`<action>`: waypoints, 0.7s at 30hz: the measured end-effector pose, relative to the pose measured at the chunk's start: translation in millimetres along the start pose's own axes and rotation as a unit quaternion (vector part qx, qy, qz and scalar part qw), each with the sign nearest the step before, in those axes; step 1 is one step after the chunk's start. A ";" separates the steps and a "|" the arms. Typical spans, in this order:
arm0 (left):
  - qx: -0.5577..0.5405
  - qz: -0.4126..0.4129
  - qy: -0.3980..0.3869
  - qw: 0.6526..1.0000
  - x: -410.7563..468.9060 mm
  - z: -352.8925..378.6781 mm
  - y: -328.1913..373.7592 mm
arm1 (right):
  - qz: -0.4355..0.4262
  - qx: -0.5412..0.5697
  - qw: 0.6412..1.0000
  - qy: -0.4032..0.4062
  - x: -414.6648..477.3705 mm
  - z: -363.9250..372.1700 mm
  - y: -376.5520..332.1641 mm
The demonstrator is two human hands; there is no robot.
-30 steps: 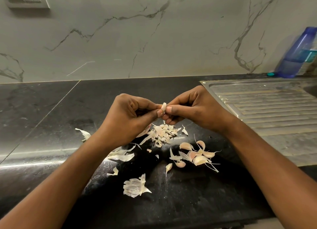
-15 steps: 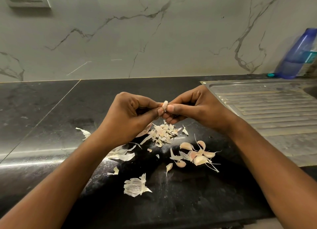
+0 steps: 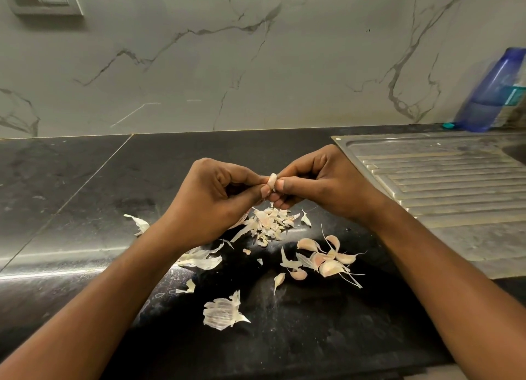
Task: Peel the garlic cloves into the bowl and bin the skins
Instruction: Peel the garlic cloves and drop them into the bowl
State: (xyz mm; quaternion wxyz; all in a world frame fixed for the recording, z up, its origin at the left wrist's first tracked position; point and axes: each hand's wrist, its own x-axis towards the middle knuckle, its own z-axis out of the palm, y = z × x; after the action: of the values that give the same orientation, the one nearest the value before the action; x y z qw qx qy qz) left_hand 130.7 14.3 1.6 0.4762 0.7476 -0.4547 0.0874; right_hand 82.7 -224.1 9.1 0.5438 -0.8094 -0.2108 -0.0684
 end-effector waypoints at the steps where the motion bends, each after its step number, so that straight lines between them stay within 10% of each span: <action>1: 0.001 0.000 0.000 1.000 -0.2 0.8 0.5 | 0.001 -0.004 1.000 0.004 0.3 0.1 0.6; 21: -0.253 -0.195 -0.008 0.947 3.4 -3.3 10.5 | -0.045 -0.055 0.995 0.074 2.2 4.2 -3.1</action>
State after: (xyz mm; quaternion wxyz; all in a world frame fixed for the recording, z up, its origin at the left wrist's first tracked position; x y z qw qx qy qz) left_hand 125.6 13.5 11.9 0.6542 0.6769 -0.3109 -0.1309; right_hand 82.9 -218.7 10.9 0.5093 -0.8202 -0.2022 -0.1643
